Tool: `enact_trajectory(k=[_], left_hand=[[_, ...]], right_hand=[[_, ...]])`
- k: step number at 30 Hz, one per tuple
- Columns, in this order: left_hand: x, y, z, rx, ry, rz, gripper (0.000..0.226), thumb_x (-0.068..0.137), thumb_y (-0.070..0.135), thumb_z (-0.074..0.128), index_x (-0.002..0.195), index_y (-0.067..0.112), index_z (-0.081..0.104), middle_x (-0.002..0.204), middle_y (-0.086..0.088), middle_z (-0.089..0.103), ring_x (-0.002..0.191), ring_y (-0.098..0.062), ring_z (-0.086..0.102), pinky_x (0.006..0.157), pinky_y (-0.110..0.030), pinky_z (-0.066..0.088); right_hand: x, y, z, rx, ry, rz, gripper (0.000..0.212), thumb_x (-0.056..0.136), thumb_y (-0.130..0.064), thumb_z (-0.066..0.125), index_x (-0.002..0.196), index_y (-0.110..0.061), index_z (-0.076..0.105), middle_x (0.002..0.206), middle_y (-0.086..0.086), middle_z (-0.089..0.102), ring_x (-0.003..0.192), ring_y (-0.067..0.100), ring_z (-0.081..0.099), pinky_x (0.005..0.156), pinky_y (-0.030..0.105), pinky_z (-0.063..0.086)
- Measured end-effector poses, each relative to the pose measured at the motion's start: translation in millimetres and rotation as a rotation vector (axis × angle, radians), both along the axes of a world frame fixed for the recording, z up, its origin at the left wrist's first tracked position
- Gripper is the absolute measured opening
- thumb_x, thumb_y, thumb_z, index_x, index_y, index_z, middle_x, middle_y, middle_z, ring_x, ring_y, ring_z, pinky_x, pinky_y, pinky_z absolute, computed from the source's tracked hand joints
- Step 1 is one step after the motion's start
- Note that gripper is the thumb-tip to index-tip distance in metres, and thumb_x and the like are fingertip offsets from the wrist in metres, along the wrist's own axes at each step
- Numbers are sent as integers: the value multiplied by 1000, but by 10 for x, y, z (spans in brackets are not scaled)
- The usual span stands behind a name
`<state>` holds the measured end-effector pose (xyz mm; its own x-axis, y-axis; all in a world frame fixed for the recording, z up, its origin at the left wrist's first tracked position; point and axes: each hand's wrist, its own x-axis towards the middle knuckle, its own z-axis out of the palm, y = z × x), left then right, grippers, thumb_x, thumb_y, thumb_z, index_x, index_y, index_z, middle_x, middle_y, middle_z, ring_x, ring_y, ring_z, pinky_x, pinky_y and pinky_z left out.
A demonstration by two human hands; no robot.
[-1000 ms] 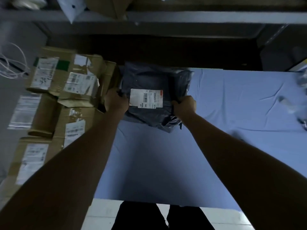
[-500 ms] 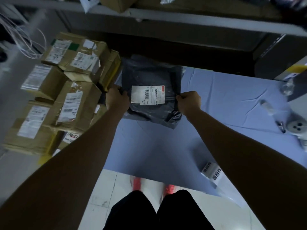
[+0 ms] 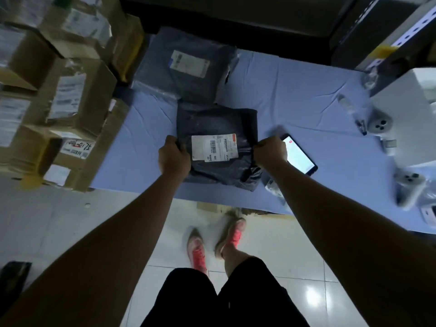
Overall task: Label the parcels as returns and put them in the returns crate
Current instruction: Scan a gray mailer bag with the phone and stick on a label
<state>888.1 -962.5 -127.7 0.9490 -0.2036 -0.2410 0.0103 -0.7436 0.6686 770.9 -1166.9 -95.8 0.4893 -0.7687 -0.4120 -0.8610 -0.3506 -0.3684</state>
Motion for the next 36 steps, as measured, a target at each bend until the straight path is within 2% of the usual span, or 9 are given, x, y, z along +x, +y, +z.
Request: enact_trajectory(k=[3,6,9,13,17,21,24,30,36], left_hand=[[-155,32,-104,21,44,-16,16,100,14,47,112,5,53,103,-20,64,93,-39,61,68,-37,42],[-236,-6,-99,86,20,-17,19,99,14,46,115,8,53,104,-19,64,92,-39,61,67,-37,41],[-257,-109,-24,171,41,24,30,95,23,50,123,9,49,112,-20,64,99,-41,61,79,-45,50],[-282,-228,65,364,-114,-78,60,82,38,64,131,10,45,128,-17,55,116,-38,52,95,-48,41],[-362,-372,143,477,-371,-352,65,77,51,68,130,16,54,137,-11,49,124,-32,45,97,-46,39],[-514,-546,58,424,-226,-480,79,74,57,74,140,25,47,153,-5,37,137,-30,38,110,-55,34],[-628,-596,-28,473,-202,-483,83,74,58,75,143,27,41,158,-3,27,141,-33,31,110,-55,32],[-696,-580,-170,452,-166,-394,86,74,64,74,144,27,41,156,-2,33,143,-31,29,113,-59,28],[-678,-626,-172,483,-106,-362,88,71,66,75,144,32,40,160,0,26,146,-29,25,114,-58,23]], right_hand=[[-143,63,-149,-7,56,21,22,93,-15,55,99,-6,74,98,14,71,97,31,68,70,25,43],[-199,50,-248,21,21,-14,19,89,-14,57,93,-6,74,86,12,67,92,31,68,67,25,39],[-217,8,-215,-9,-61,12,19,89,-19,57,90,-5,71,88,15,68,91,33,67,66,27,41],[-284,-233,-63,-167,-157,150,38,92,-29,61,126,-11,63,126,12,63,117,31,58,93,36,47],[-359,-622,-61,-230,41,302,62,85,-37,68,138,-16,44,137,16,43,128,37,41,100,47,39],[-444,-887,-156,-122,235,324,90,78,-48,76,148,-21,26,146,16,34,134,38,36,103,52,35],[-547,-1029,-240,-124,312,363,90,78,-52,76,145,-15,28,142,15,40,133,36,40,101,51,39],[-614,-1164,-322,-134,239,414,86,79,-58,73,139,-9,35,133,14,44,125,34,46,94,44,47],[-489,-1038,-181,-97,196,276,87,75,-61,72,137,-9,39,130,15,47,123,33,48,92,44,47]])
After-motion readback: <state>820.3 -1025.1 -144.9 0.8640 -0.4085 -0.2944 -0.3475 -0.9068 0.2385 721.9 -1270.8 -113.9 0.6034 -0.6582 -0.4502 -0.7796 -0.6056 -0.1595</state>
